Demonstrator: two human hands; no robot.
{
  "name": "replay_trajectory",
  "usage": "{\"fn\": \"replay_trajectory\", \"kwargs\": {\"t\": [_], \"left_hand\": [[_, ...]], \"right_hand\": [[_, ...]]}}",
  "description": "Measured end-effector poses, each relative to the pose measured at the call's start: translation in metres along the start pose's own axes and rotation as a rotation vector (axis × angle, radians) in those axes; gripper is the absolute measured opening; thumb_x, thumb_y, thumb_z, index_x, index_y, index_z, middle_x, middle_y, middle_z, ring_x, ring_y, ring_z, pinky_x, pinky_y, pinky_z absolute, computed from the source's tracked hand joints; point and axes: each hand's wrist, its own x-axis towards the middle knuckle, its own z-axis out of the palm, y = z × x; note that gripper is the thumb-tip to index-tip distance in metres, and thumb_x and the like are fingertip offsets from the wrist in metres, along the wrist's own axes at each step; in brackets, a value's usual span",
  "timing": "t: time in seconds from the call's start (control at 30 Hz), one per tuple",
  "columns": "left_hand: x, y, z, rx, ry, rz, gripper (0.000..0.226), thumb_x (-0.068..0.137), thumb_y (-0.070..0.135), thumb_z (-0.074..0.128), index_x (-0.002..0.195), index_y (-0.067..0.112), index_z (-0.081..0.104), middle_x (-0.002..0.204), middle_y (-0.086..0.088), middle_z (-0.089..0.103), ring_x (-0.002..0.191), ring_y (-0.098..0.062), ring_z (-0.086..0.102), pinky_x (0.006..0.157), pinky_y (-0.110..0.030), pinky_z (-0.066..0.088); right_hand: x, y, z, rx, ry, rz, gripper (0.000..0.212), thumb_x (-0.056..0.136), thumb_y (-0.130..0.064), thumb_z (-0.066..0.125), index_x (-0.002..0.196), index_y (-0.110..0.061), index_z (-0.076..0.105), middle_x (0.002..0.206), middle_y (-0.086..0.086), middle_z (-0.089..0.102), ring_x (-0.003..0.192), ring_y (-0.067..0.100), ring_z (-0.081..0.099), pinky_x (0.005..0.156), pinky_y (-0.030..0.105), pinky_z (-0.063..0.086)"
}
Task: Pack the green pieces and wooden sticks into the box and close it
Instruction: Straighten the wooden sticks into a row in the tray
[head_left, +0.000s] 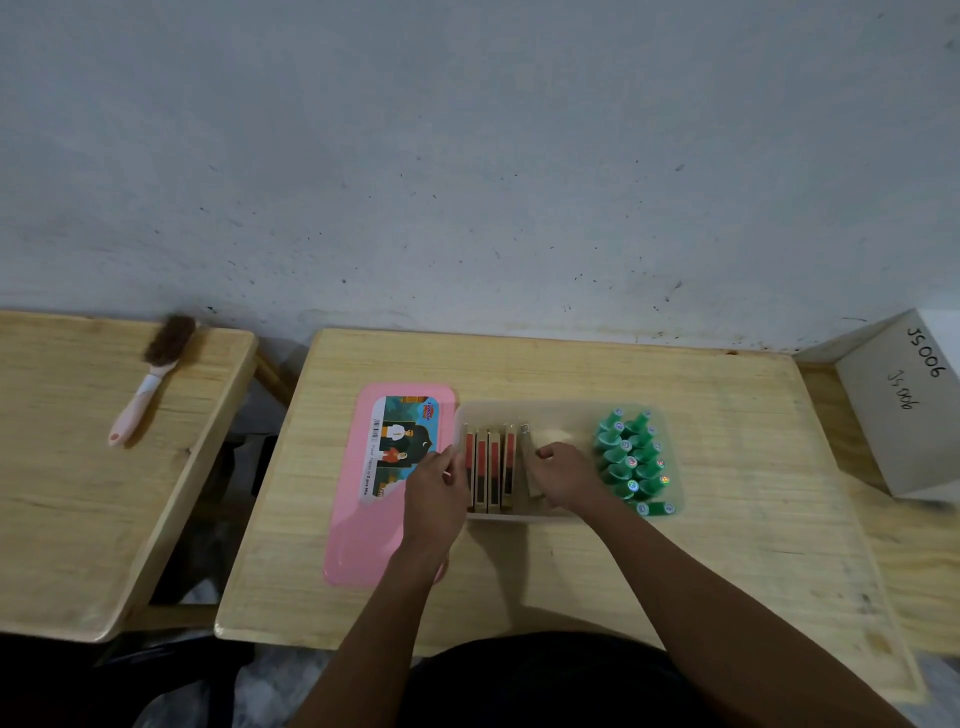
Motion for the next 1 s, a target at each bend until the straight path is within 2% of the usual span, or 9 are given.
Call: {"fn": "replay_trajectory", "kwargs": {"t": [0.07,0.17,0.3,0.37,0.43,0.57,0.73,0.83,1.0], "left_hand": [[0.000,0.000,0.000,0.000,0.001,0.006,0.023,0.098,0.019,0.049,0.110,0.006,0.065,0.092,-0.004,0.059,0.088,-0.016,0.059,0.063,-0.012,0.046],[-0.001,0.002,0.000,0.004,0.009,0.007,0.025,0.098,0.020,0.048,0.113,0.007,0.064,0.093,0.001,0.057,0.087,-0.008,0.056,0.063,-0.010,0.043],[-0.002,0.003,-0.001,0.013,0.005,0.025,0.024,0.098,0.018,0.048,0.111,0.005,0.064,0.090,0.004,0.054,0.080,0.000,0.054,0.059,-0.008,0.042],[-0.002,0.003,-0.001,0.010,0.011,0.017,0.024,0.098,0.018,0.049,0.113,0.005,0.064,0.091,0.005,0.054,0.081,0.001,0.053,0.059,-0.009,0.042],[-0.002,0.002,0.000,-0.007,0.011,0.005,0.026,0.098,0.018,0.049,0.116,0.007,0.063,0.093,0.006,0.055,0.083,0.000,0.054,0.059,-0.008,0.042],[0.000,0.000,0.000,0.002,0.002,0.013,0.027,0.098,0.020,0.049,0.118,0.008,0.063,0.094,0.003,0.057,0.085,-0.005,0.056,0.060,-0.010,0.043],[0.000,0.001,0.000,0.016,0.016,0.026,0.027,0.098,0.019,0.049,0.117,0.007,0.064,0.093,0.001,0.057,0.080,-0.001,0.053,0.062,-0.008,0.041],[0.001,0.000,0.000,0.019,0.016,0.036,0.026,0.098,0.019,0.050,0.116,0.006,0.064,0.093,0.000,0.057,0.083,-0.006,0.054,0.064,-0.009,0.042],[0.001,-0.001,0.001,0.003,0.020,0.025,0.027,0.098,0.019,0.050,0.117,0.007,0.064,0.092,0.002,0.058,0.084,-0.006,0.055,0.062,-0.005,0.041]], "right_hand": [[-0.003,0.000,-0.004,0.086,-0.011,0.018,0.036,0.097,-0.029,0.045,0.074,-0.006,0.061,0.069,0.010,0.061,0.060,0.021,0.060,0.064,0.039,0.057],[-0.002,0.002,-0.005,0.147,-0.037,0.022,0.045,0.097,-0.034,0.047,0.088,0.005,0.067,0.079,0.018,0.068,0.066,0.026,0.068,0.061,0.035,0.059],[0.002,0.009,-0.002,0.144,-0.040,0.034,0.035,0.091,-0.025,0.059,0.082,0.007,0.070,0.076,0.020,0.072,0.064,0.028,0.073,0.068,0.045,0.061],[0.002,0.010,-0.002,0.067,0.008,-0.003,0.026,0.087,-0.018,0.061,0.074,0.002,0.071,0.074,0.021,0.072,0.068,0.032,0.071,0.070,0.048,0.060],[-0.002,0.007,-0.005,-0.006,0.085,-0.027,0.023,0.084,-0.016,0.062,0.062,-0.011,0.063,0.077,0.019,0.071,0.073,0.032,0.070,0.074,0.043,0.059],[-0.001,0.008,-0.004,-0.086,0.140,-0.028,0.026,0.076,-0.008,0.070,0.063,-0.023,0.053,0.083,0.002,0.065,0.074,0.016,0.060,0.064,0.026,0.049],[0.003,0.009,-0.001,-0.139,0.088,-0.038,0.033,0.068,-0.009,0.079,0.064,-0.027,0.051,0.077,-0.001,0.062,0.069,0.014,0.057,0.059,0.026,0.046],[0.004,0.011,0.000,-0.088,0.028,-0.084,0.025,0.072,-0.011,0.078,0.070,-0.024,0.057,0.073,-0.003,0.061,0.070,0.014,0.056,0.065,0.029,0.049],[0.007,0.014,0.000,0.012,0.039,-0.112,0.004,0.086,-0.018,0.065,0.089,-0.019,0.062,0.086,0.004,0.070,0.077,0.018,0.063,0.070,0.031,0.052]]}}
